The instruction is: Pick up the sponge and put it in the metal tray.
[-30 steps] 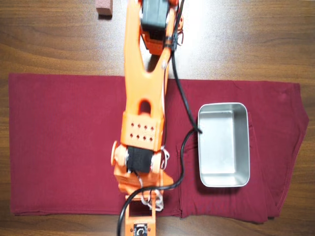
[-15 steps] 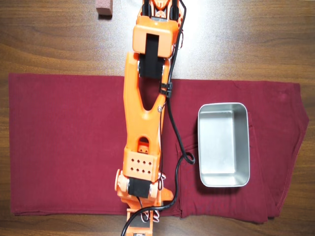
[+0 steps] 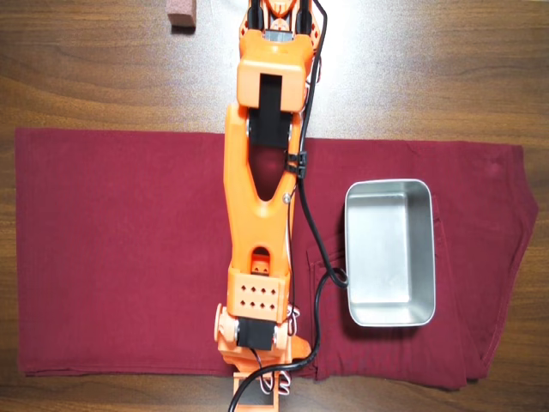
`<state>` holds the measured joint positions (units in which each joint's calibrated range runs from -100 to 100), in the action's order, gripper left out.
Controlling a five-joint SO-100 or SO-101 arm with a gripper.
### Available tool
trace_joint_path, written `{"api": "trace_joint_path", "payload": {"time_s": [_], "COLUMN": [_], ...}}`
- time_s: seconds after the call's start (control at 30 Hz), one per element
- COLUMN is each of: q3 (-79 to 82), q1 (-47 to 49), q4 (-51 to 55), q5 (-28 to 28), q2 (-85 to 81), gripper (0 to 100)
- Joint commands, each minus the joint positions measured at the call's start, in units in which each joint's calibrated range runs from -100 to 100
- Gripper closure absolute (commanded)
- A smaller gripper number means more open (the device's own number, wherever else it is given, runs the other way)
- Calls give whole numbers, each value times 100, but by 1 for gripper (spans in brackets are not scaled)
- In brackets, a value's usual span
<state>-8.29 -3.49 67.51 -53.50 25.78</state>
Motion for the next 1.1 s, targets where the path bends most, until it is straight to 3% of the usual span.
{"api": "trace_joint_path", "payload": {"time_s": [0.0,0.13,0.27,0.37,0.43,0.67,0.83,0.9,1.07], "q3": [-223,-223,-214,-223,-223,-223,-223,-41,1024], "q1": [-35,-83,-45,-6,32,90,608,1011,2921], "q4": [-25,31,160,105,77,40,980,1211,2198], "q5": [15,24,73,147,190,186,190,5,488], "q2": [-61,-35,72,152,178,-79,-1961,-2760,-4695], "gripper": [59,60,70,92,99,100,100,100,100]}}
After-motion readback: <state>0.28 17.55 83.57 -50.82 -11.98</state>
